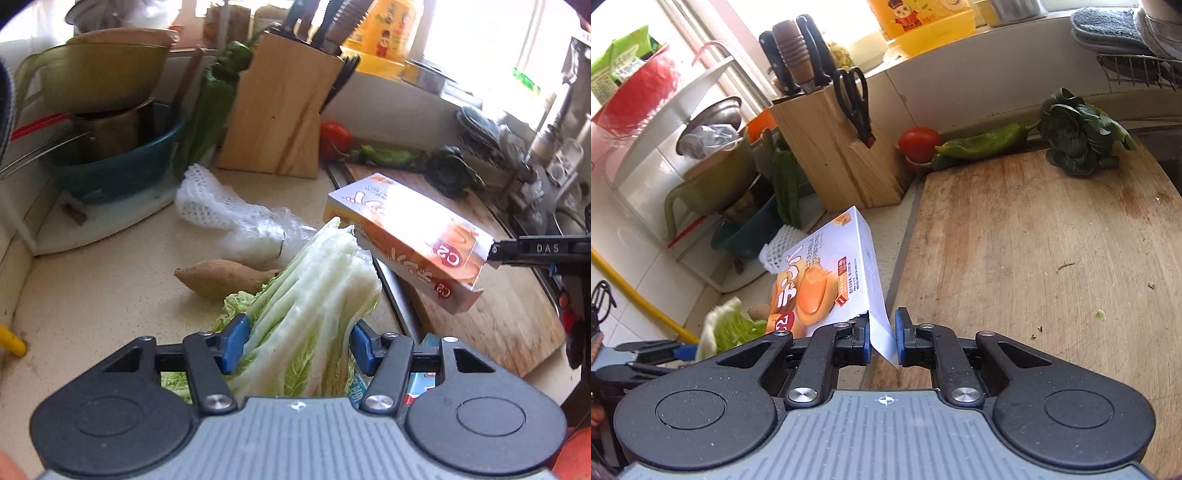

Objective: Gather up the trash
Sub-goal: 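Lift the cabbage leaves with the left tool while the right tool lifts the box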

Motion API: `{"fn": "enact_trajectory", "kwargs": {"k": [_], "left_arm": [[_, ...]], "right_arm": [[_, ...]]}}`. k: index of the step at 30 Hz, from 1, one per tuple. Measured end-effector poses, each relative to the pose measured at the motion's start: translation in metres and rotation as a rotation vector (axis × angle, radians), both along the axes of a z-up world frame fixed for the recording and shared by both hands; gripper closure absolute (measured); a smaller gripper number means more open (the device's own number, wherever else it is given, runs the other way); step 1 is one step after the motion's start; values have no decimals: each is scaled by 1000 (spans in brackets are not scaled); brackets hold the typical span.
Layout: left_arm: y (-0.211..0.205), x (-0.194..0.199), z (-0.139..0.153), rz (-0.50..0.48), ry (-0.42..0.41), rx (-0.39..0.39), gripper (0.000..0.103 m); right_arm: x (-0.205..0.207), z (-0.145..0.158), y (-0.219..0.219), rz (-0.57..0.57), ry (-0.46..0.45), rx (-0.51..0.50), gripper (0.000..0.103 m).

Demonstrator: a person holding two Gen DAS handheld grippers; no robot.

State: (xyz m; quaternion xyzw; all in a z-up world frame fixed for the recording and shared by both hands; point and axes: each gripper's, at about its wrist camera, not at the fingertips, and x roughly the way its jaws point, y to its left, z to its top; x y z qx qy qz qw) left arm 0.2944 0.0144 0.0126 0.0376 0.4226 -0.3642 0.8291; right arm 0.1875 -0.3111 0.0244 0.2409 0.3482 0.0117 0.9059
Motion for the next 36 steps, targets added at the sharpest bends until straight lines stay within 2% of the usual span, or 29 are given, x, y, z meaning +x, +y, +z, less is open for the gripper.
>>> {"fn": "enact_trajectory", "kwargs": {"k": [7, 23, 36], "left_arm": [[6, -10, 9, 112, -4, -61, 48], [23, -37, 44, 292, -99, -127, 48], [18, -63, 61, 364, -165, -128, 50]], "right_arm": [[5, -1, 0, 43, -2, 29, 86], [8, 15, -8, 131, -63, 98, 86], [9, 38, -11, 220, -136, 117, 86]]}}
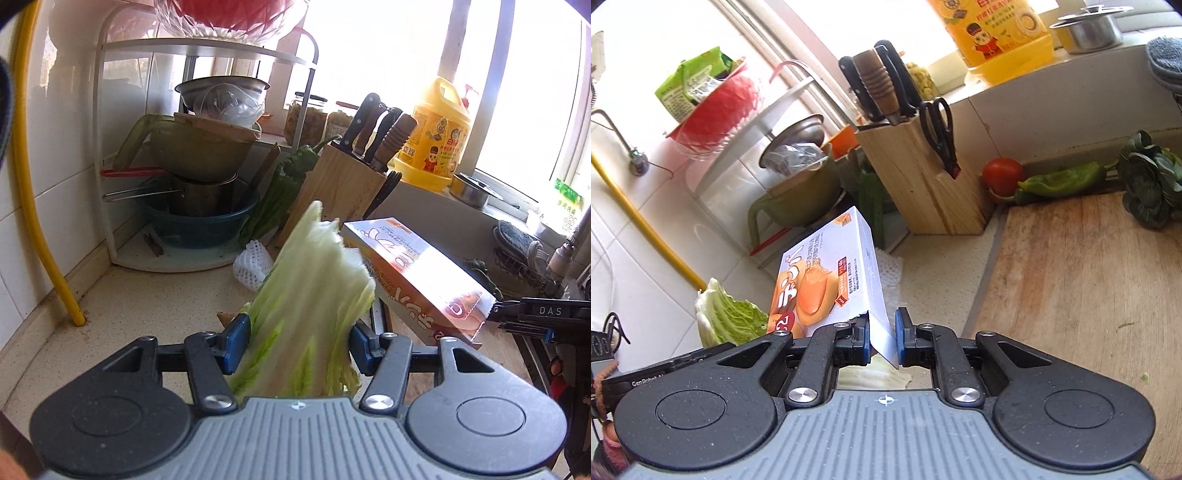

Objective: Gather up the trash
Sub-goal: 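Lift the cabbage leaves with the left tool while the right tool lifts the box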

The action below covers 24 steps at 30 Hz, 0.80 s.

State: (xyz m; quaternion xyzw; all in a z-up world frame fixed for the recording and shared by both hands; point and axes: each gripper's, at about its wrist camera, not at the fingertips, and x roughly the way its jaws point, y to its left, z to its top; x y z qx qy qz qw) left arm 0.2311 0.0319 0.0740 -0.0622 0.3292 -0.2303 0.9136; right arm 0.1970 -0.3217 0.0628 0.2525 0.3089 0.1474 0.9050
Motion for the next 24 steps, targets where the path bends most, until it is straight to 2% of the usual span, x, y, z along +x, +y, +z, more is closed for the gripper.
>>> {"fn": "enact_trajectory", "kwargs": {"k": [9, 15, 24], "left_arm": [[-12, -10, -8, 50, 1, 18, 60], [-13, -12, -16, 129, 14, 64, 63], [-5, -17, -9, 173, 4, 28, 64]], "right_arm": [[2, 2, -2, 44, -4, -1, 86], [2, -4, -7, 60, 15, -4, 86], [6, -5, -18, 62, 18, -13, 86]]}}
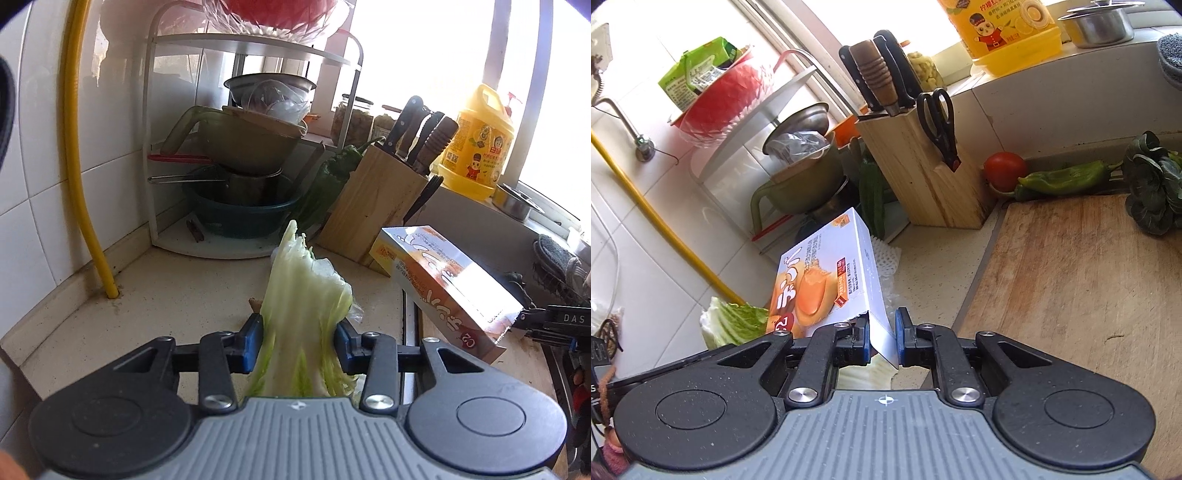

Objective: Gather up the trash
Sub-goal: 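Lift the cabbage leaves with the left tool while the right tool lifts the box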

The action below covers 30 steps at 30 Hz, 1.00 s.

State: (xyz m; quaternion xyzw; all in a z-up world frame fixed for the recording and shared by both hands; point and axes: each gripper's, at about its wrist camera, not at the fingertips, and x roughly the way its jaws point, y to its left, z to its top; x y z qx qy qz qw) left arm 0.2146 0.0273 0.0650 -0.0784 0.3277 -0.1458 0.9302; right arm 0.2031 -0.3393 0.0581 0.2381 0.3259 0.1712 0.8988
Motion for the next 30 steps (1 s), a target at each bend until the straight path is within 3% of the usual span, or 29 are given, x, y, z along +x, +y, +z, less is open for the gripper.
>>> {"fn": "enact_trajectory", "kwargs": {"k": [14, 30], "left_arm": [[25, -7, 3, 47, -1, -7, 65], [86, -49, 15, 154, -25, 22, 65]], "right_arm": [[14, 5, 21, 43, -8, 2, 86], [10, 13, 98, 198, -18, 10, 86]]}}
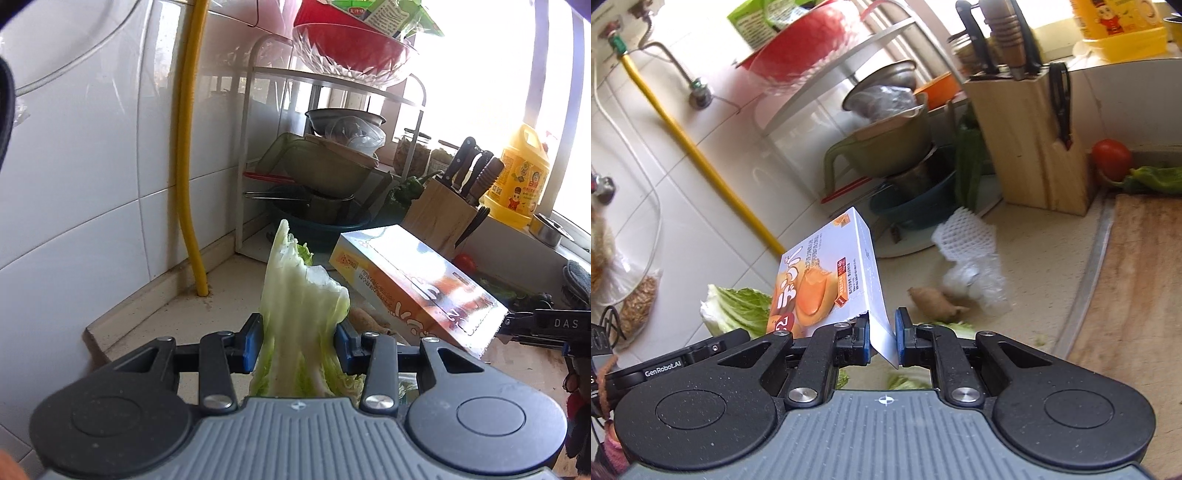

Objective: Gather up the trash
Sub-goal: 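Lift the cabbage leaves with the left tool while the right tool lifts the box, then carry the cabbage leaves and snack box with both tools over the bin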

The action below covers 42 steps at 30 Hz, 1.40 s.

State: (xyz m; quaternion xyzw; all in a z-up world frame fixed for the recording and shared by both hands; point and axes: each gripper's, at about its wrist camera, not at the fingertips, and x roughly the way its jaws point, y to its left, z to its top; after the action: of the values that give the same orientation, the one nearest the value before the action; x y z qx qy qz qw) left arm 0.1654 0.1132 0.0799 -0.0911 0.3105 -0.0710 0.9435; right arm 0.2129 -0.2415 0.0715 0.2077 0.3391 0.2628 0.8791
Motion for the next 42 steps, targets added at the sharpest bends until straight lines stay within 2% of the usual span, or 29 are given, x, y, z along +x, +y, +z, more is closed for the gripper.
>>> {"fn": "enact_trajectory", "kwargs": {"k": [20, 42], "left_arm": [[72, -72, -8, 161, 21, 18, 65], [118, -123, -24, 265, 65, 32, 65]], "right_arm": [[-25, -4, 100, 221, 27, -7, 86], [-61, -6, 181, 373, 46, -46, 86]]}}
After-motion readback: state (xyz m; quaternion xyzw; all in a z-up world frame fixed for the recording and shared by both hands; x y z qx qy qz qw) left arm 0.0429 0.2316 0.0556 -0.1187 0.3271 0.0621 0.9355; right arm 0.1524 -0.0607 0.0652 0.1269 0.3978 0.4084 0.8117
